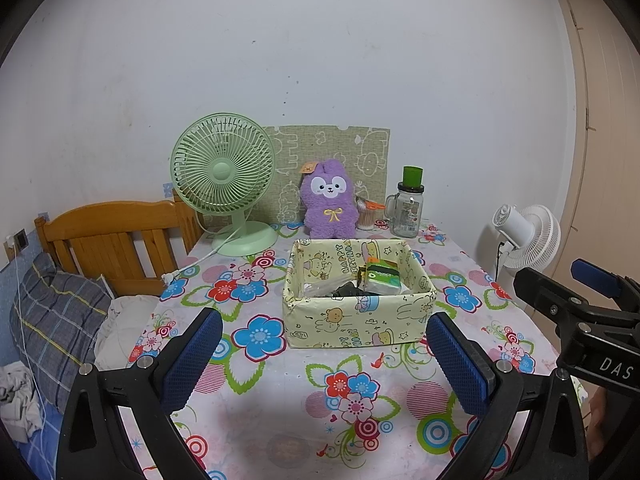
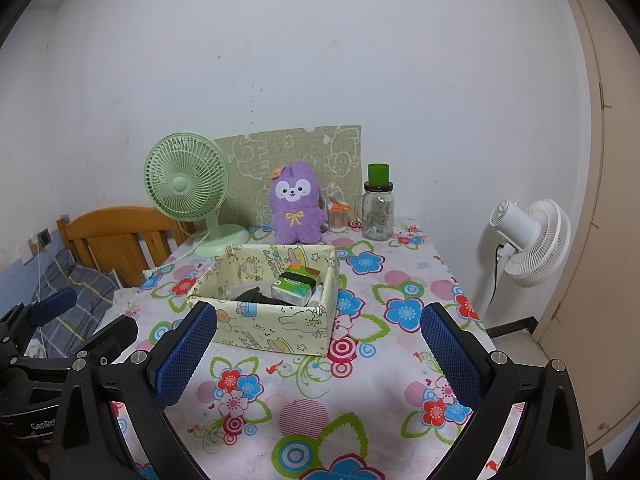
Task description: Organize soft objects
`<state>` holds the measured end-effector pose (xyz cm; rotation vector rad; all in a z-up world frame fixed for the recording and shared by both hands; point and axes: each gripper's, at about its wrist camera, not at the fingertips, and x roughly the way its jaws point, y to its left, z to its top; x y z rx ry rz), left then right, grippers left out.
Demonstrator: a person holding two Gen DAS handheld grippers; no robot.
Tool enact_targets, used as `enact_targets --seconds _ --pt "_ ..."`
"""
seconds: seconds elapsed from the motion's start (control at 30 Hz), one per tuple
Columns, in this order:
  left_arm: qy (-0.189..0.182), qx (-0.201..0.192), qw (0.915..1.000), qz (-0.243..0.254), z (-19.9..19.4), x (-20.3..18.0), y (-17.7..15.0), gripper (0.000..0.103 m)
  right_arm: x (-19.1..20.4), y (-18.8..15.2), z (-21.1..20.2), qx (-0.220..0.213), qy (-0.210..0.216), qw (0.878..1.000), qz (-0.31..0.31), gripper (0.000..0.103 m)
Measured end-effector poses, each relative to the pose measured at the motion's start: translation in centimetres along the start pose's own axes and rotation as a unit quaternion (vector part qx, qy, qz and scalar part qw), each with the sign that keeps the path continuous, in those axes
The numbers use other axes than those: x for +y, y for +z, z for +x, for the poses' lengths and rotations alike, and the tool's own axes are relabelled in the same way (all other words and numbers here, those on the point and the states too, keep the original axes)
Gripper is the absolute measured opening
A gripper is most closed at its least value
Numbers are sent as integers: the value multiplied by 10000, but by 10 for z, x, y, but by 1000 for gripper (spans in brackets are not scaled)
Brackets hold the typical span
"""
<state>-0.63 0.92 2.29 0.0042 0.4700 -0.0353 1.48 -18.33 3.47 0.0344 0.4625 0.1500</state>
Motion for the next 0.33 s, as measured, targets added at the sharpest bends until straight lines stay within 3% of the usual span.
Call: enact_targets --seconds 0.33 --pt "33 28 10000 -25 2 -2 0 103 -1 1 0 33 -7 10000 15 103"
